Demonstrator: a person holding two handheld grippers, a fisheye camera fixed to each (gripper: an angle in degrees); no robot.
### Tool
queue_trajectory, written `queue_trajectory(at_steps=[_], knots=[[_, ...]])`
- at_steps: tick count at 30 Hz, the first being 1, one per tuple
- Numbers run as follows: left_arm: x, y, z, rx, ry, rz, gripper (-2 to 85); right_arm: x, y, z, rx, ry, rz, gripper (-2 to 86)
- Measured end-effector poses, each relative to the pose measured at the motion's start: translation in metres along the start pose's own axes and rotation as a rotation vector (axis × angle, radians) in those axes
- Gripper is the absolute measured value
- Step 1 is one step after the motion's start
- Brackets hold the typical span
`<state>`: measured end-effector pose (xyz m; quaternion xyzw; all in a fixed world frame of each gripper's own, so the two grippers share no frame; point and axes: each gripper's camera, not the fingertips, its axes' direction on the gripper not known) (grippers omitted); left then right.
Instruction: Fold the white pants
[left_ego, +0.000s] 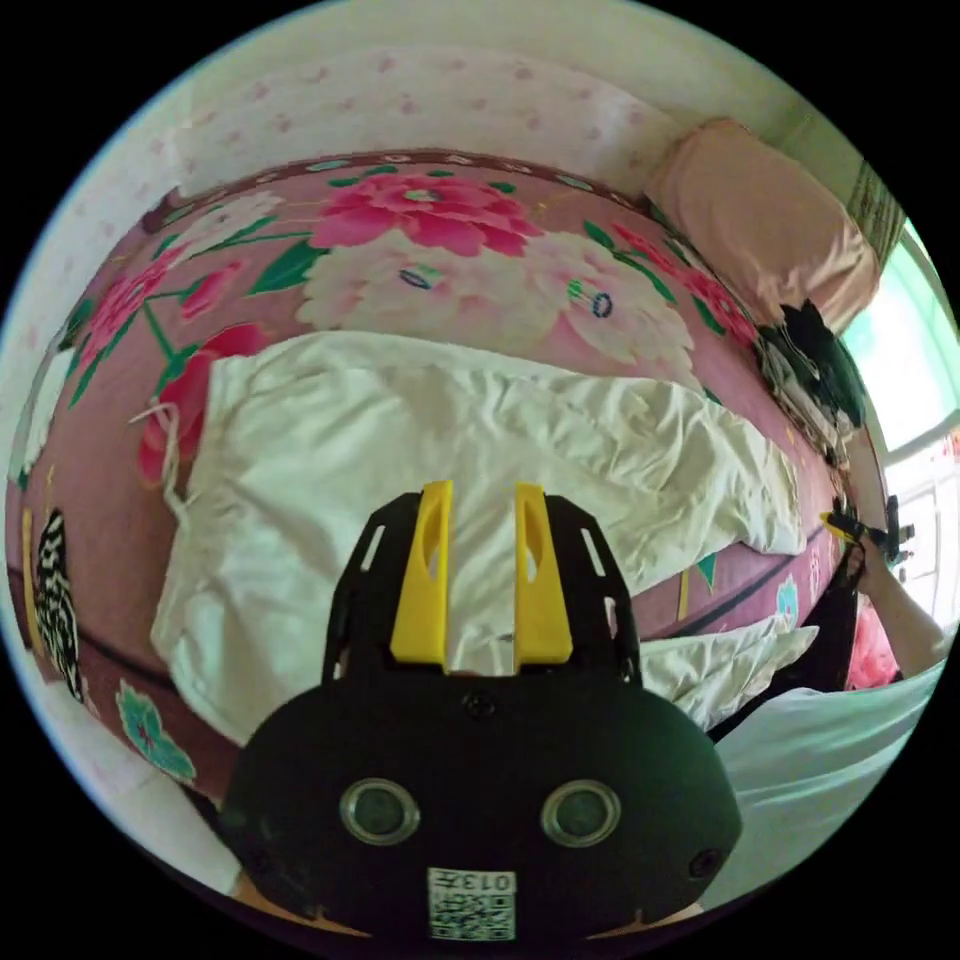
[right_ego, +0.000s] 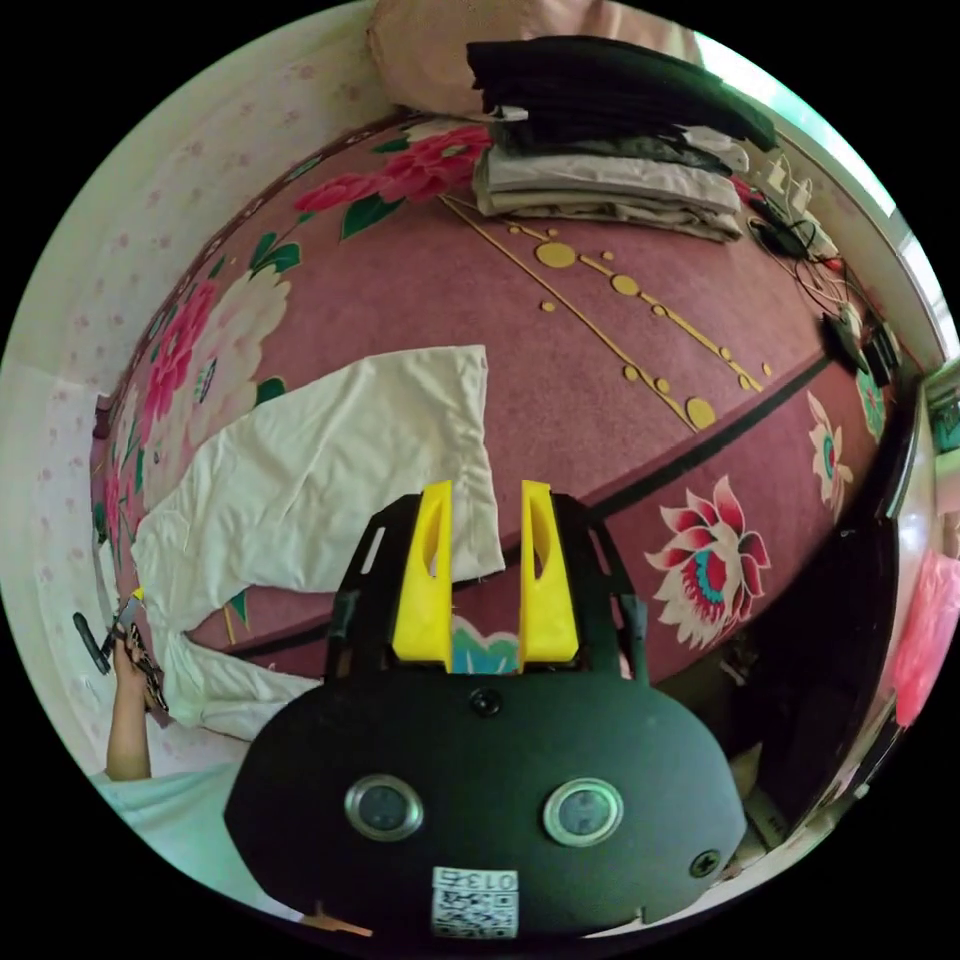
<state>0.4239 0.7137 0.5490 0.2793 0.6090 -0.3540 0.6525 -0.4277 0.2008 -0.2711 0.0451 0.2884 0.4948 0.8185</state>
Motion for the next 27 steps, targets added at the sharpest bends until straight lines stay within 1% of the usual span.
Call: queue_trajectory(at_steps=[3,5,7,8,10,11,12,13,15,17,18,19,20,22,23,25,27], knots=[[0.057,-0.055,0.037,-0.060,0.001,0.105,9.4,-0.006,-0.037,0.037,-0.032,-0.007,-0.035,11.3],[0.090,-0.086,0.050,-0.057,0.006,0.181,9.8,-0.012,-0.061,0.056,-0.047,-0.011,-0.076,11.9],[0.132,-0.127,0.067,-0.059,-0.019,0.313,11.3,-0.023,-0.090,0.075,-0.049,0.001,-0.131,12.6],[0.142,-0.137,0.072,-0.069,-0.026,0.348,11.7,-0.026,-0.096,0.079,-0.046,0.008,-0.146,12.8],[0.178,-0.174,0.097,-0.118,-0.066,0.477,13.0,-0.040,-0.115,0.099,-0.086,0.028,-0.212,13.0],[0.186,-0.182,0.104,-0.129,-0.079,0.504,13.1,-0.043,-0.118,0.106,-0.104,0.030,-0.228,12.6],[0.200,-0.197,0.119,-0.155,-0.096,0.549,13.5,-0.051,-0.120,0.115,-0.114,0.076,-0.244,11.8],[0.211,-0.210,0.136,-0.200,-0.097,0.578,13.4,-0.062,-0.119,0.120,-0.108,0.134,-0.284,8.7],[0.221,-0.224,0.160,-0.287,-0.089,0.579,12.8,-0.080,-0.116,0.126,-0.106,0.138,-0.385,5.1],[0.219,-0.236,0.163,-0.259,-0.030,0.508,10.1,-0.097,-0.112,0.135,-0.102,0.211,-0.468,3.4],[0.219,-0.242,0.163,-0.254,-0.014,0.488,6.7,-0.104,-0.110,0.139,-0.091,0.253,-0.498,2.9],[0.223,-0.247,0.165,-0.300,0.009,0.507,2.3,-0.107,-0.111,0.137,-0.059,0.260,-0.508,2.6],[0.225,-0.249,0.164,-0.300,0.008,0.505,2.0,-0.107,-0.112,0.133,-0.030,0.253,-0.507,2.5],[0.237,-0.258,0.145,-0.174,0.011,0.508,1.1,-0.100,-0.121,0.107,0.084,0.204,-0.474,2.4],[0.241,-0.261,0.139,-0.135,0.017,0.509,1.0,-0.098,-0.124,0.100,0.116,0.201,-0.467,2.4],[0.258,-0.278,0.121,0.010,0.028,0.522,1.3,-0.093,-0.136,0.077,0.240,0.225,-0.472,2.9],[0.273,-0.293,0.124,0.057,0.004,0.545,2.1,-0.090,-0.151,0.072,0.291,0.234,-0.471,3.8]])
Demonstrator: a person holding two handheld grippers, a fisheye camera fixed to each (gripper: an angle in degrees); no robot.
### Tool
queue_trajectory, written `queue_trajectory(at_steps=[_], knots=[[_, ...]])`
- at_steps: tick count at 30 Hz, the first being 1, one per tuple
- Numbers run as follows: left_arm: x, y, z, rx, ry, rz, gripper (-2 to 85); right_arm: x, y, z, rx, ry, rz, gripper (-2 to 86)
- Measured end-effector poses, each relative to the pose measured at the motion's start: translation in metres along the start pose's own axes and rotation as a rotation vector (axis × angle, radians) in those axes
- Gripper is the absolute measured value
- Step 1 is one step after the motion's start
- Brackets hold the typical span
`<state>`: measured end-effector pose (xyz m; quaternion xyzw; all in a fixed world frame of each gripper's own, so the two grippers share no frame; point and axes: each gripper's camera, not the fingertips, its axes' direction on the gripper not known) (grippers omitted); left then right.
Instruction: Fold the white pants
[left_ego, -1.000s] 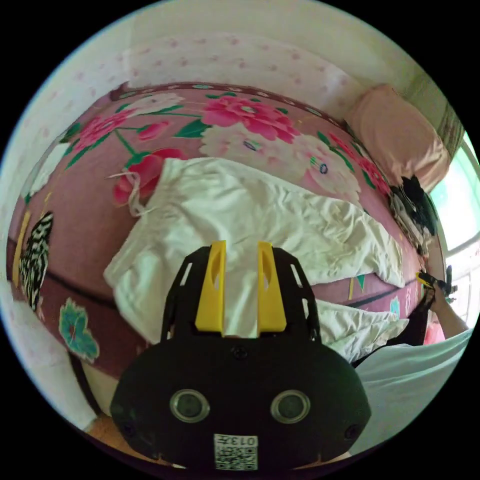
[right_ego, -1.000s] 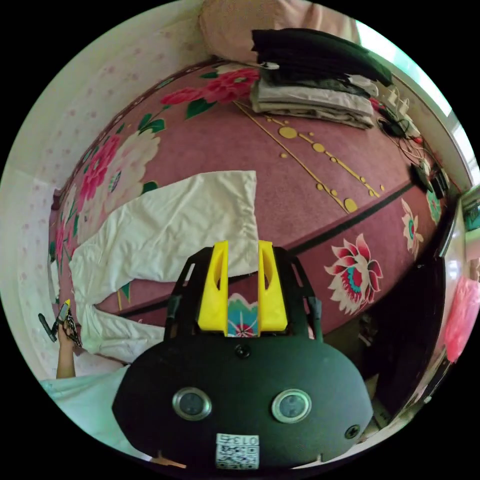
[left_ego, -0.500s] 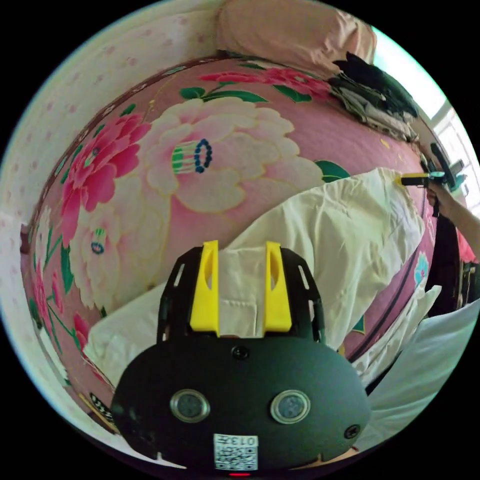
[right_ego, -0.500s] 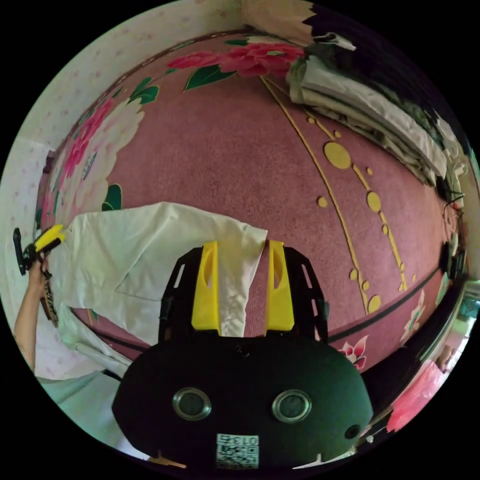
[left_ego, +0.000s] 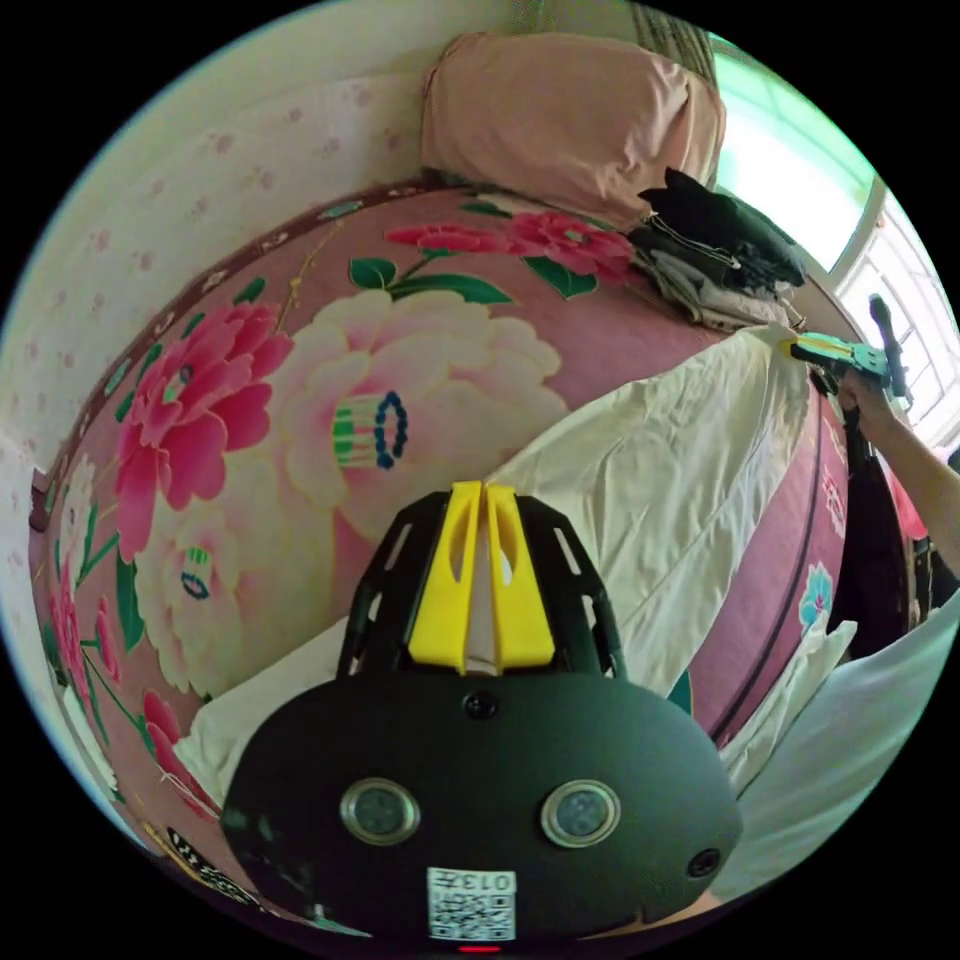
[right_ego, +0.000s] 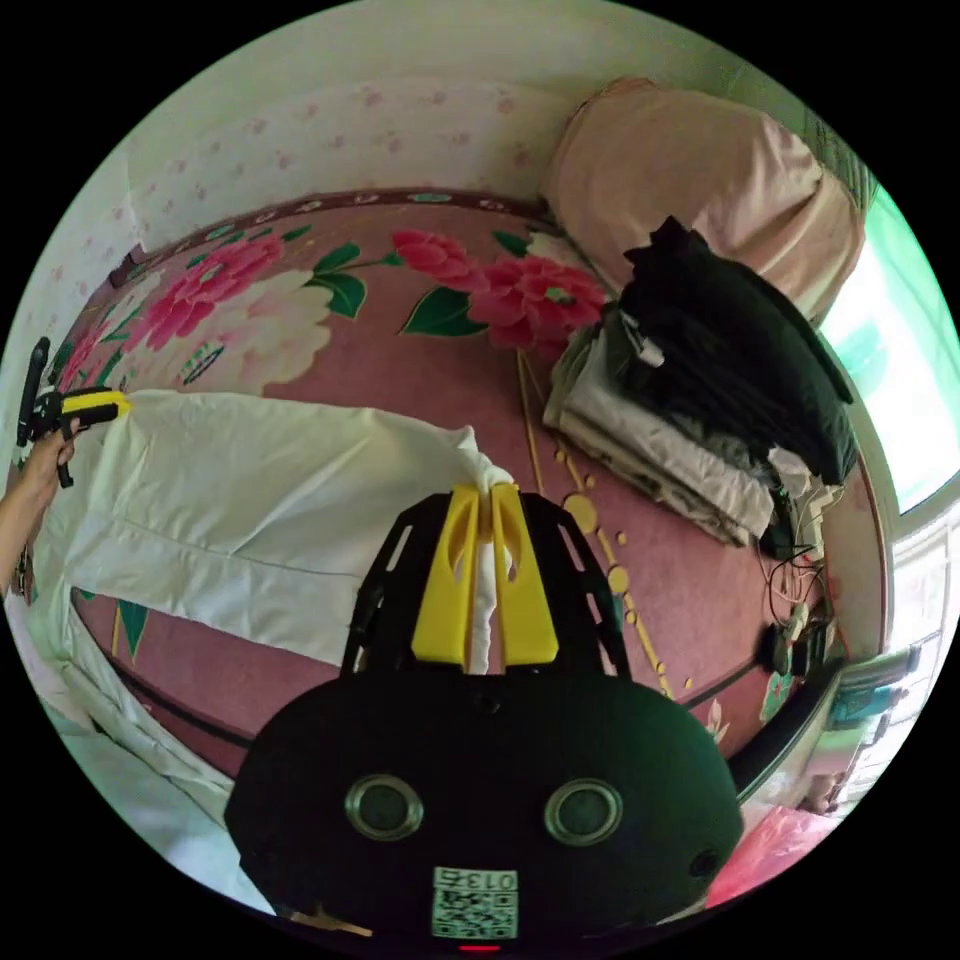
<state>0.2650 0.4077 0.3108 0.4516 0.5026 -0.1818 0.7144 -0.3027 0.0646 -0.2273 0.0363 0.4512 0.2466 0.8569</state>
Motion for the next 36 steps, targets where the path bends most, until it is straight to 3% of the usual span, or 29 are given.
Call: queue_trajectory(at_steps=[2,4,6,12,18,25,29,33,36], knots=[[0.000,-0.015,0.020,-0.072,0.011,0.003,3.7,0.010,-0.012,0.016,-0.001,-0.026,0.018,6.4],[-0.004,-0.019,0.031,-0.162,0.054,-0.023,6.1,0.023,-0.016,0.045,-0.164,-0.113,0.072,10.9],[-0.003,-0.008,0.015,-0.101,0.051,-0.023,7.9,0.024,-0.001,0.040,-0.172,-0.189,0.082,11.7],[0.035,0.084,-0.013,-0.208,0.213,0.090,11.1,-0.030,0.133,0.009,-0.285,-0.366,-0.064,12.2],[0.121,0.157,0.003,-0.425,0.209,0.313,11.4,-0.066,0.252,0.023,-0.506,-0.486,0.075,12.8],[0.150,0.159,0.029,-0.513,0.092,0.375,8.0,-0.114,0.284,0.044,-0.562,-0.344,-0.073,4.1],[0.151,0.155,0.024,-0.528,0.088,0.348,2.1,-0.124,0.285,0.019,-0.449,-0.242,-0.189,2.6],[0.152,0.136,-0.029,-0.214,0.137,0.245,1.7,-0.070,0.279,-0.047,-0.153,-0.126,-0.082,2.5],[0.160,0.116,-0.036,-0.086,0.060,0.234,3.6,-0.027,0.271,-0.063,-0.013,-0.140,-0.046,3.1]])
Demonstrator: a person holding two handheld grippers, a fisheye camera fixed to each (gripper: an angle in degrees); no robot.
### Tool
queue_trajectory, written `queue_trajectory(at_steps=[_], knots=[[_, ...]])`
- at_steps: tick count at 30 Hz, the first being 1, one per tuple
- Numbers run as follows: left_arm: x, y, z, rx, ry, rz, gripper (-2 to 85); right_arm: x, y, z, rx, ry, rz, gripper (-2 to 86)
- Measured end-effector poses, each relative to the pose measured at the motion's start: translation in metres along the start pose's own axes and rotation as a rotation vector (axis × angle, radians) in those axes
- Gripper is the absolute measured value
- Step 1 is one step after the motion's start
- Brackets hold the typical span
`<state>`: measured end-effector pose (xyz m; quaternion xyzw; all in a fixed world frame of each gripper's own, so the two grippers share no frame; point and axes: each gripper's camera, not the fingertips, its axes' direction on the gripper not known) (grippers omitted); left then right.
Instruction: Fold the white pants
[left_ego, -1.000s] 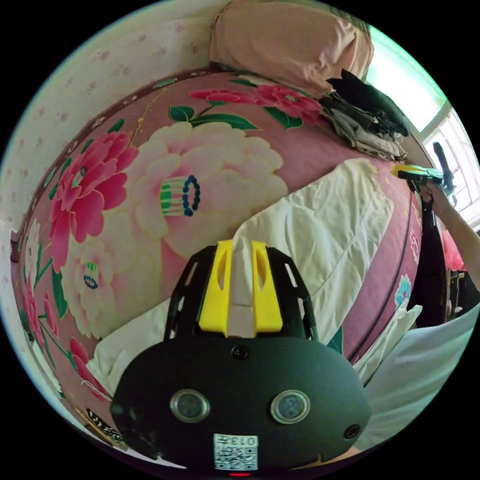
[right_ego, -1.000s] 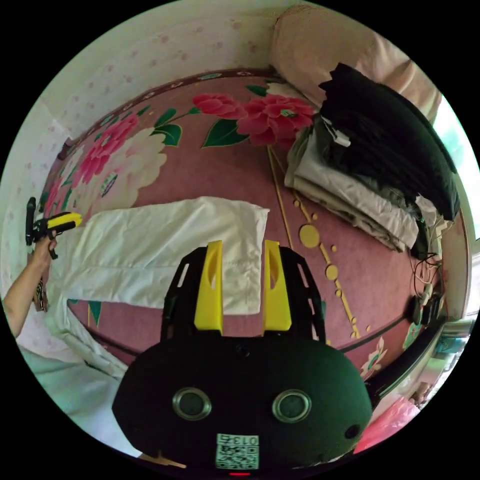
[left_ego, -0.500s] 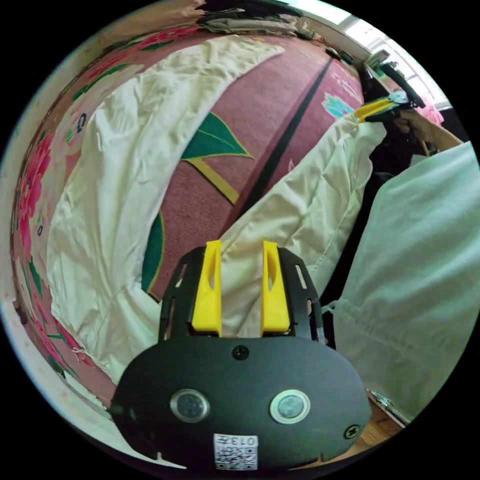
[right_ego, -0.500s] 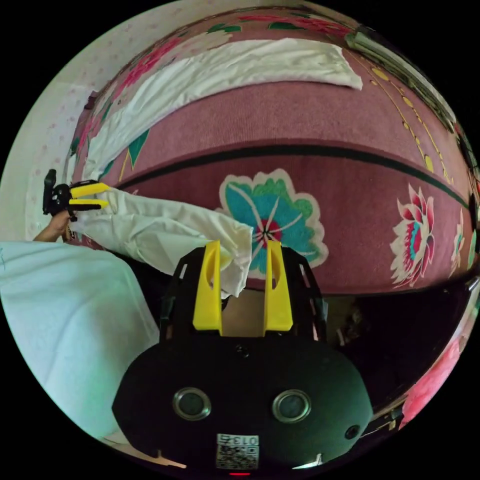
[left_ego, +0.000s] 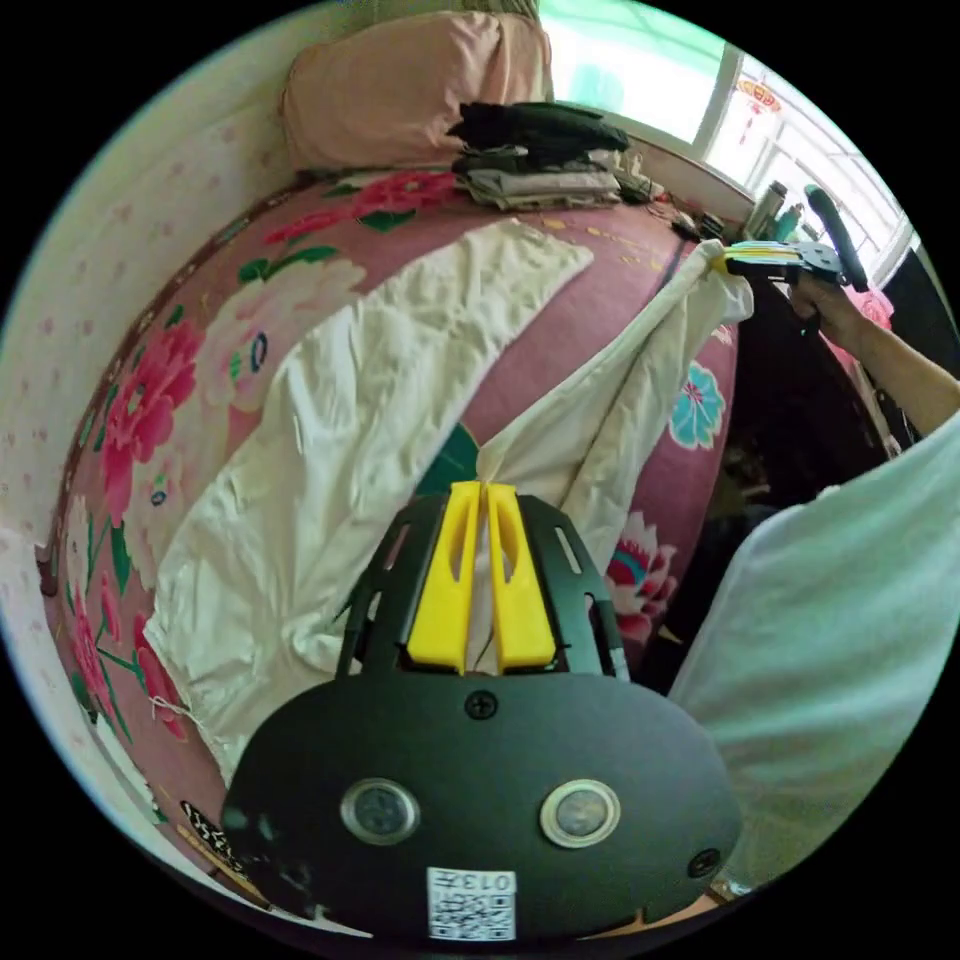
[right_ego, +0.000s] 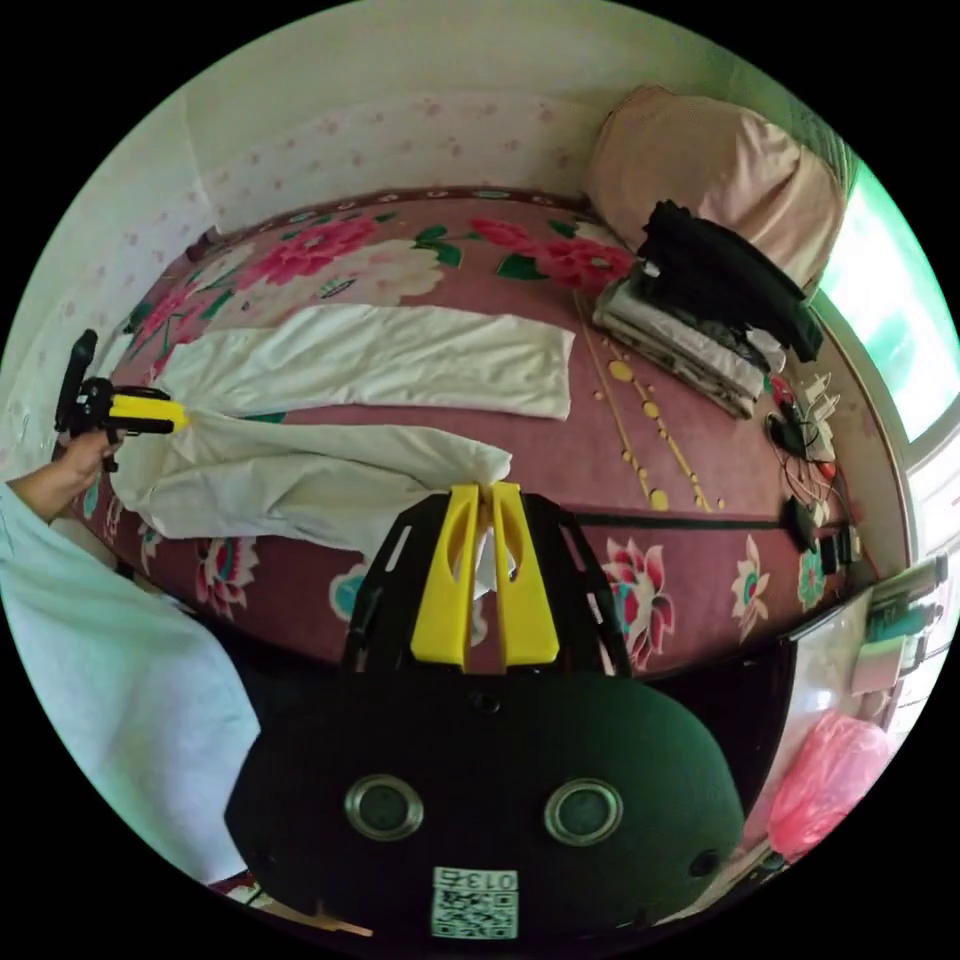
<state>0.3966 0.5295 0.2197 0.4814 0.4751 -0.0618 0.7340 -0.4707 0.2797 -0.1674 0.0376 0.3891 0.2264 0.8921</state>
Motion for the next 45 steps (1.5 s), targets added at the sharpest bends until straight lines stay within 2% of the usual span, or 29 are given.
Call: queue_trajectory(at_steps=[2,4,5,8,10,15,17,19,20,23,25,29,32,34,36,38,41,43,45], knots=[[-0.004,-0.011,0.012,0.022,0.011,-0.059,5.9,0.019,-0.007,0.013,-0.015,0.076,-0.012,3.8],[-0.018,-0.016,0.019,0.039,0.222,-0.187,7.9,0.055,-0.008,0.037,-0.060,0.163,0.133,6.5],[-0.020,-0.014,0.016,0.062,0.243,-0.211,8.3,0.066,-0.007,0.040,-0.071,0.148,0.179,7.6],[-0.021,0.013,-0.005,0.096,0.137,-0.251,8.9,0.102,0.013,0.040,-0.076,-0.020,0.321,8.8],[-0.019,0.041,-0.004,-0.006,0.072,-0.236,10.1,0.102,0.033,0.047,-0.113,-0.097,0.340,12.0],[0.002,0.067,0.024,-0.205,0.133,-0.120,13.2,0.088,0.066,0.073,-0.183,-0.308,0.399,12.7],[0.013,0.068,0.039,-0.285,0.135,-0.072,10.8,0.079,0.065,0.081,-0.205,-0.350,0.369,6.7],[0.023,0.067,0.053,-0.415,0.086,-0.017,2.0,0.068,0.050,0.090,-0.314,-0.355,0.290,2.6],[0.025,0.067,0.052,-0.415,0.077,-0.012,1.6,0.068,0.044,0.086,-0.296,-0.331,0.274,2.3],[0.028,0.063,0.020,-0.332,0.018,0.002,0.3,0.069,0.012,0.029,-0.062,-0.411,0.146,1.4],[0.029,0.069,-0.028,-0.169,-0.021,-0.041,0.1,0.070,0.007,-0.030,0.115,-0.390,0.007,1.0],[0.038,0.092,-0.073,0.029,-0.079,-0.150,0.4,0.081,0.040,-0.078,0.244,-0.302,-0.068,0.8],[0.050,0.109,-0.042,-0.035,0.082,-0.164,1.5,0.087,0.065,-0.048,0.057,-0.204,-0.013,1.1],[0.056,0.127,-0.009,-0.182,0.279,-0.198,2.9,0.089,0.086,0.009,-0.232,-0.155,0.058,1.4],[0.056,0.143,-0.015,-0.190,0.303,-0.215,3.6,0.095,0.104,0.029,-0.364,-0.119,0.179,1.5],[0.050,0.164,-0.033,-0.189,0.251,-0.248,3.9,0.099,0.113,0.018,-0.344,-0.105,0.278,1.7],[0.018,0.212,-0.064,-0.222,0.057,-0.421,4.8,0.086,0.107,-0.014,-0.268,0.027,0.326,1.8],[-0.024,0.262,-0.091,-0.189,-0.059,-0.707,7.2,0.053,0.083,-0.034,-0.168,-0.018,0.276,1.9],[-0.056,0.305,-0.111,-0.127,-0.114,-0.954,9.5,0.014,0.061,-0.038,-0.145,-0.052,0.195,2.0]])
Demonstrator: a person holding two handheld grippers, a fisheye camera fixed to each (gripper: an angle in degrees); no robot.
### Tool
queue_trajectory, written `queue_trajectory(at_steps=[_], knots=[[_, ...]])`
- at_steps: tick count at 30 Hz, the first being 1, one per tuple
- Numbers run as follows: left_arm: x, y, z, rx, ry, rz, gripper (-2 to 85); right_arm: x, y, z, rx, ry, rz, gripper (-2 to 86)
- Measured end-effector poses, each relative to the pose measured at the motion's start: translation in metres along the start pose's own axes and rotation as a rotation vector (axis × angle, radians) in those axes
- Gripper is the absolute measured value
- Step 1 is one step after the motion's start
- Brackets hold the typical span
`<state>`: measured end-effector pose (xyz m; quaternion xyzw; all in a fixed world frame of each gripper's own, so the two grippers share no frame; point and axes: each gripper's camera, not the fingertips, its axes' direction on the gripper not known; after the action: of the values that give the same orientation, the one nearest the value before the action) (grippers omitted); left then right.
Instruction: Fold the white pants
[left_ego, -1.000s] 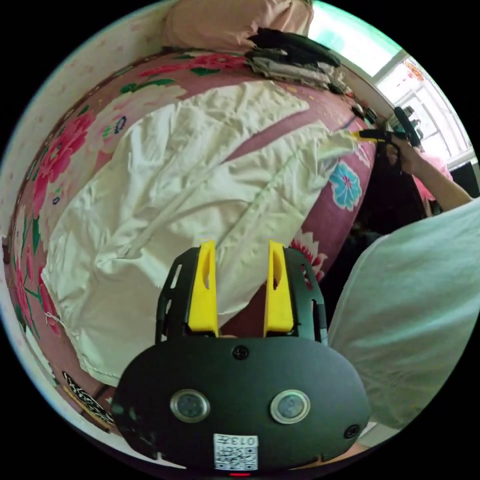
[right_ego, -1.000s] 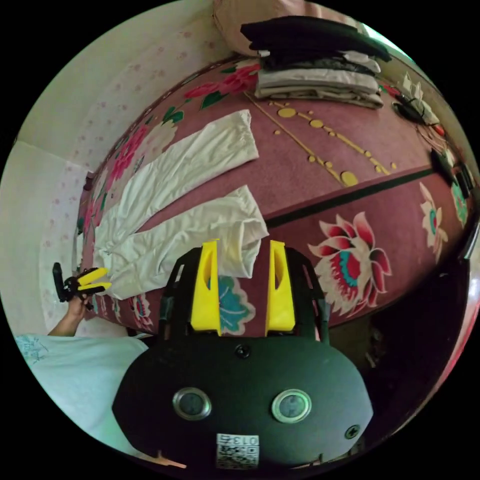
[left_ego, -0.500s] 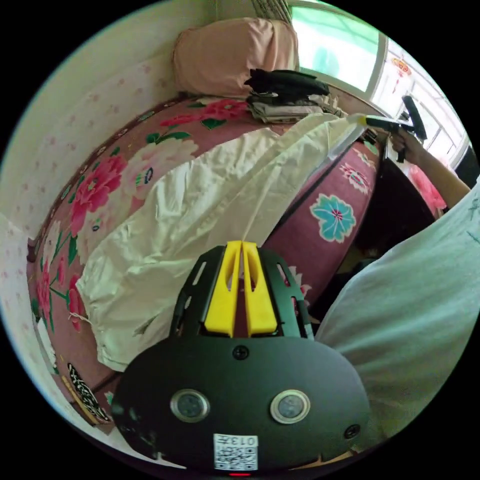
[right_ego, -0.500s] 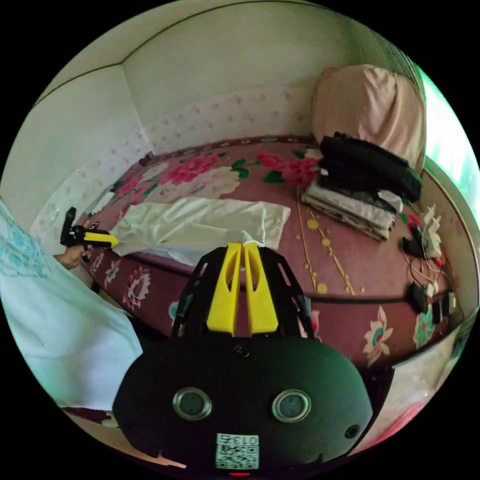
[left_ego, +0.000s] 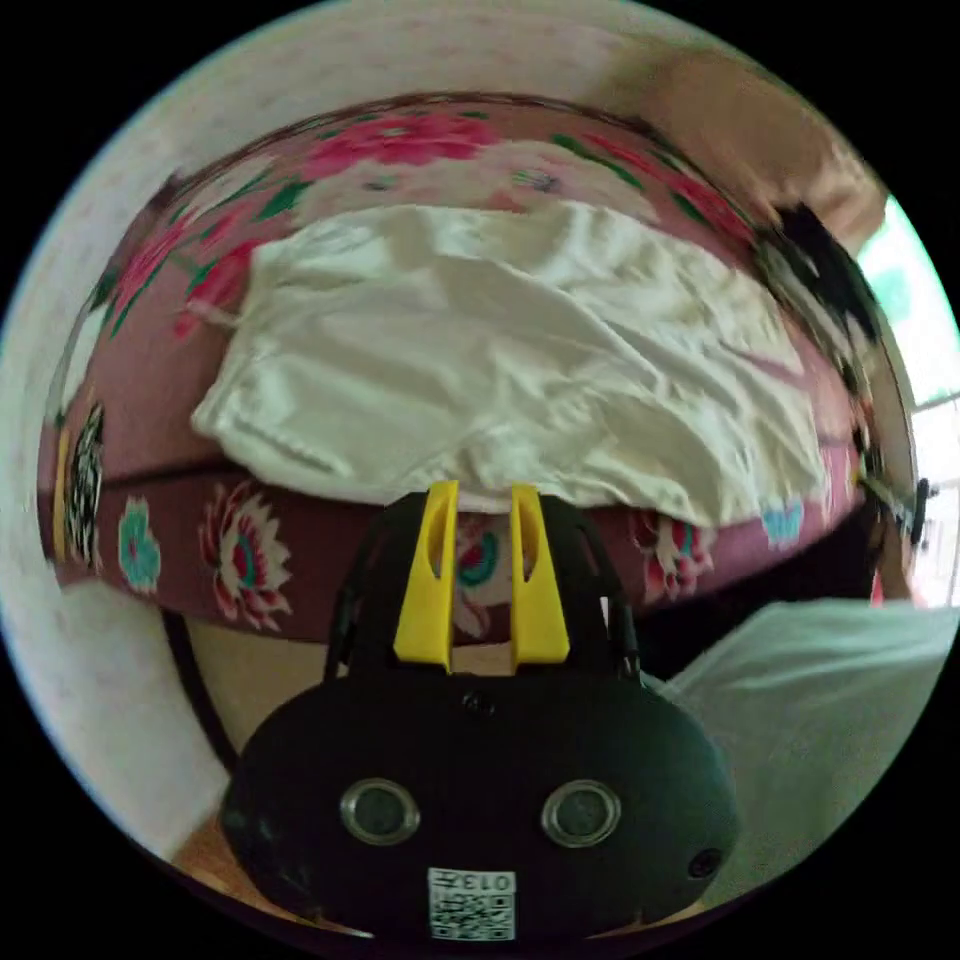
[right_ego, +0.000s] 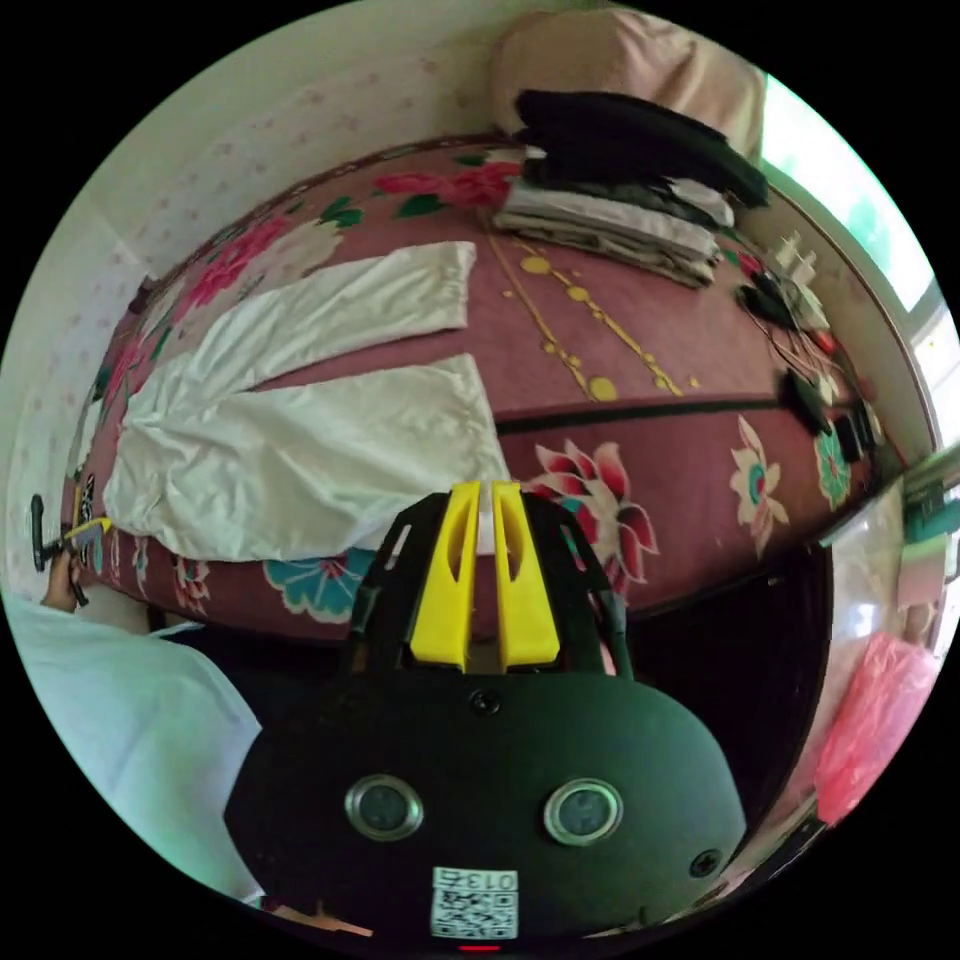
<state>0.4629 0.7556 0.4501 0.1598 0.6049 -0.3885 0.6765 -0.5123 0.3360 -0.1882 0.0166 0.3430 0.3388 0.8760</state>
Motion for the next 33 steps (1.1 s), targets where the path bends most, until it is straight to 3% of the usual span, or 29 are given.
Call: queue_trajectory(at_steps=[4,7,12,14,16,18,21,24,28,30,33], knots=[[-0.106,0.011,-0.011,0.100,-0.004,-0.428,14.6,-0.103,-0.021,0.004,0.000,0.032,-0.145,3.4],[-0.159,0.011,-0.004,0.099,0.064,-0.568,16.8,-0.152,-0.032,0.007,-0.027,0.033,-0.140,5.0],[-0.196,-0.010,0.026,-0.003,0.162,-0.569,16.8,-0.214,-0.050,0.019,-0.145,0.068,-0.221,4.4],[-0.200,-0.012,0.028,-0.048,0.099,-0.617,10.2,-0.230,-0.058,0.031,-0.217,0.098,-0.229,4.1],[-0.207,-0.019,0.023,-0.037,0.241,-0.528,2.8,-0.245,-0.067,0.033,-0.242,0.122,-0.221,3.0],[-0.212,-0.020,0.001,0.019,0.262,-0.452,2.1,-0.255,-0.077,0.028,-0.276,0.123,-0.210,2.1],[-0.209,-0.003,-0.042,0.073,0.185,-0.309,1.7,-0.274,-0.087,0.012,-0.326,0.149,-0.226,1.1],[-0.219,0.027,-0.042,0.014,0.106,-0.295,2.6,-0.296,-0.082,0.016,-0.429,0.165,-0.266,0.8],[-0.252,0.053,0.002,-0.122,0.232,-0.412,7.7,-0.321,-0.092,0.006,-0.427,0.218,-0.324,0.6],[-0.258,0.059,-0.014,-0.048,0.239,-0.439,8.2,-0.327,-0.105,-0.013,-0.426,0.210,-0.336,0.6],[-0.252,0.051,-0.055,0.097,0.099,-0.378,7.9,-0.340,-0.130,-0.054,-0.294,0.229,-0.347,0.6]])
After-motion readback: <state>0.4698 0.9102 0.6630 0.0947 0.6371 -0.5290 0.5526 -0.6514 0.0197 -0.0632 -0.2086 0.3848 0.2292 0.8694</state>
